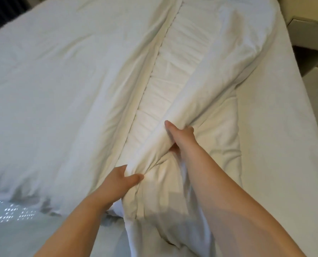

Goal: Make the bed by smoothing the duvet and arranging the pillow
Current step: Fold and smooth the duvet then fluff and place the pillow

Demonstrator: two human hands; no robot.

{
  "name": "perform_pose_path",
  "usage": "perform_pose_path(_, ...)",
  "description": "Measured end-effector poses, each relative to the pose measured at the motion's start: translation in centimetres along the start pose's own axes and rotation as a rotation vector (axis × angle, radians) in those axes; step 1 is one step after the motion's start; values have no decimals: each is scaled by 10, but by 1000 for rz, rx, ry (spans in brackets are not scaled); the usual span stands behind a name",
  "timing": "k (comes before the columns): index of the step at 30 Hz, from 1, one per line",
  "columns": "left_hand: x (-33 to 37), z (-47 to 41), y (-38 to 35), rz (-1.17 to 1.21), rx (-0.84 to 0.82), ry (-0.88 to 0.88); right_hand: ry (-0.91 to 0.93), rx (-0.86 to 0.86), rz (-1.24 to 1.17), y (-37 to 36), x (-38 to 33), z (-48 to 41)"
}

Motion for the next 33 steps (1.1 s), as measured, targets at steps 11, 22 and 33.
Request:
perform_pose_path(11, 12, -55, 99, 49, -446, -26, 222, 375, 18, -100, -80, 3)
perform_pose_path(22, 2, -84, 424, 145, -63, 73, 460, -110, 459, -447, -197, 16)
perform_pose_path(33, -84, -84, 415, 178, -107, 103, 342, -54, 543, -443, -71, 27)
Point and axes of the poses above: each hand's wrist, its own z-axis away from the middle knuckle, its own y-axis out of the back of the hand, x = y × z, the point moved 8 cm from there along -z, towards the middle knuckle, and after that the axes turned 15 degrees about z, right-handed, at the moved point
